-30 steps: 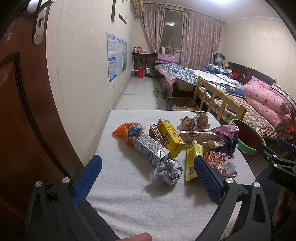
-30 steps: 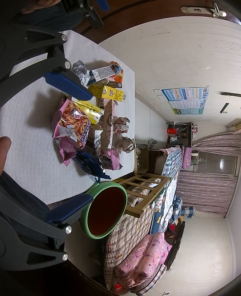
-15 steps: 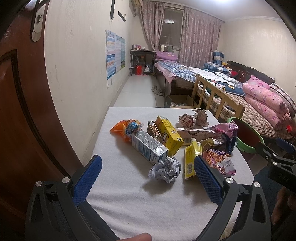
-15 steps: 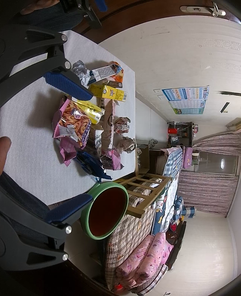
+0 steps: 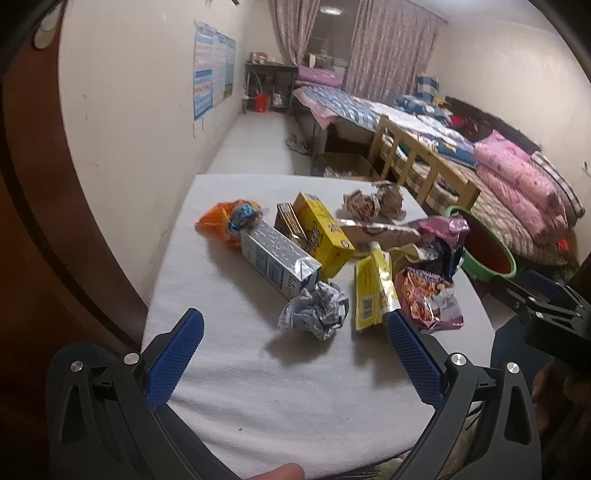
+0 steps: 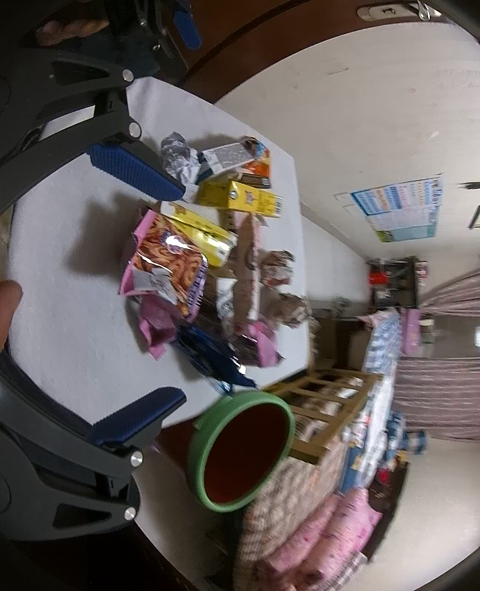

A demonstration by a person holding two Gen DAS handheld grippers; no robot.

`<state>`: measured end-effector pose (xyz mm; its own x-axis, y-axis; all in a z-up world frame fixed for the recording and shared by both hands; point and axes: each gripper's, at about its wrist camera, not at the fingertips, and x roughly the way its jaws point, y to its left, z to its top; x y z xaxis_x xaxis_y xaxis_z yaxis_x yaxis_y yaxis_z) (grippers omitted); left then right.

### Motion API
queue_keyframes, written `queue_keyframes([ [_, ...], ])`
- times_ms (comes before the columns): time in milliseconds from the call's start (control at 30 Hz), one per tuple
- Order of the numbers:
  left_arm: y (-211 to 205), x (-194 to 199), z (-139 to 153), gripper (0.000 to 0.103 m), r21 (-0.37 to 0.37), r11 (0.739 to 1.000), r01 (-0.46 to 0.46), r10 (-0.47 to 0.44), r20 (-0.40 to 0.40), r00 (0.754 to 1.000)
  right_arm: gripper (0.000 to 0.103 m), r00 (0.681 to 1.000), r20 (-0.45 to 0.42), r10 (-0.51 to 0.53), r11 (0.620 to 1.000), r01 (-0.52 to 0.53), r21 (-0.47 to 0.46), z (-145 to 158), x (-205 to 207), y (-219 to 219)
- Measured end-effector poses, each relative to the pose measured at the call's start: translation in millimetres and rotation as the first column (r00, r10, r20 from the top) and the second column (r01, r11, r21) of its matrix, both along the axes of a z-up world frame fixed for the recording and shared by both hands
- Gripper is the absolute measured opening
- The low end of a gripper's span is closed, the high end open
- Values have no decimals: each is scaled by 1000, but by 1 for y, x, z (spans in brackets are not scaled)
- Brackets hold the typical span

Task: Collect trash
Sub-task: 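Grasp the crumpled foil paper with the left tool while the right tool grasps the pink snack bag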

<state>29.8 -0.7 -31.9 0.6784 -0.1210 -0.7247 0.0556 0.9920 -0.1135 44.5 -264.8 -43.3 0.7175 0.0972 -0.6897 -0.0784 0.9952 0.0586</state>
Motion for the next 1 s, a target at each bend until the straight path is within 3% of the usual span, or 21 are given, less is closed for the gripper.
queue_keyframes([
  [333,-1,35,-25,95,-74,996,40,-50,-142,989,100,987,-162,-14,997,26,72,-28,29,-17],
  [567,-12,59,-41,95,-71,996,60,-73,-205,976,99,954,-300,-9,987,57,151,-52,50,-26],
  [833,-22,84,-67,95,-41,997,64,-73,-277,958,82,937,-350,12,991,35,127,-65,64,-17],
  [933,-21,91,-76,94,-56,997,46,-60,-294,954,79,930,-367,19,991,31,130,-71,68,-14],
  [1000,-19,97,-84,89,-72,997,27,-48,-312,949,71,927,-375,19,992,31,125,-75,70,-13],
])
